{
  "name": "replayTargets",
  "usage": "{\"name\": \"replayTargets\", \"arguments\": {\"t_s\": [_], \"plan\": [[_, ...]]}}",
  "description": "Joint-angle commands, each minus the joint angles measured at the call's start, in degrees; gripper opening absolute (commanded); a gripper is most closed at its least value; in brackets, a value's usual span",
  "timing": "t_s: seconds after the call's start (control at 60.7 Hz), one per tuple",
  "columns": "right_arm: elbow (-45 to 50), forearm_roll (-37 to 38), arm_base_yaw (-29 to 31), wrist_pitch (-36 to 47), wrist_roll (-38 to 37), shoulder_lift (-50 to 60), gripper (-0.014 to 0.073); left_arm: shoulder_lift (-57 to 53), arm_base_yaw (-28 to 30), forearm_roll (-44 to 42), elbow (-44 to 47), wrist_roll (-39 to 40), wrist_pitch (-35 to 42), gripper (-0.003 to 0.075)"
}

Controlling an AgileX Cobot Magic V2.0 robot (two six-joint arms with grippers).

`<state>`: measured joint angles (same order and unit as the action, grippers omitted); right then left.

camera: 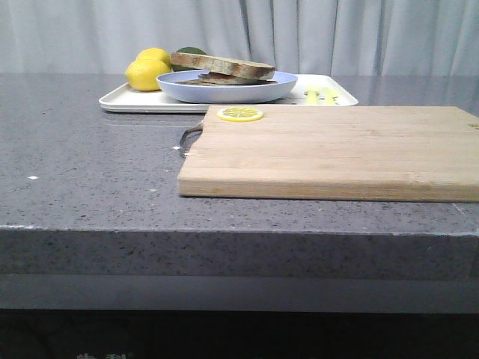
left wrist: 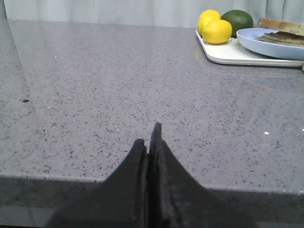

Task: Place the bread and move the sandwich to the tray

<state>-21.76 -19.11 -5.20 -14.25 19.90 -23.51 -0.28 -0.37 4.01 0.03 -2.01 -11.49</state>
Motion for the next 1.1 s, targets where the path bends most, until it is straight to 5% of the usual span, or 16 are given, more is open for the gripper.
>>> {"name": "replayTargets", "arguments": {"t_s": [0.0,1.087], "plan": [[-1.44,-0.55,0.06,4.50,0.05,-0.19,-0.0109,-1.18,0.11,0.59,0.45,0.13,7.46,-0.0018],[-1.39,-0.55,0.06,8.90,0.05,-0.19,-0.0109,-1.18,0.11,0.59,0.28,0.13,7.02,-0.0018]]}}
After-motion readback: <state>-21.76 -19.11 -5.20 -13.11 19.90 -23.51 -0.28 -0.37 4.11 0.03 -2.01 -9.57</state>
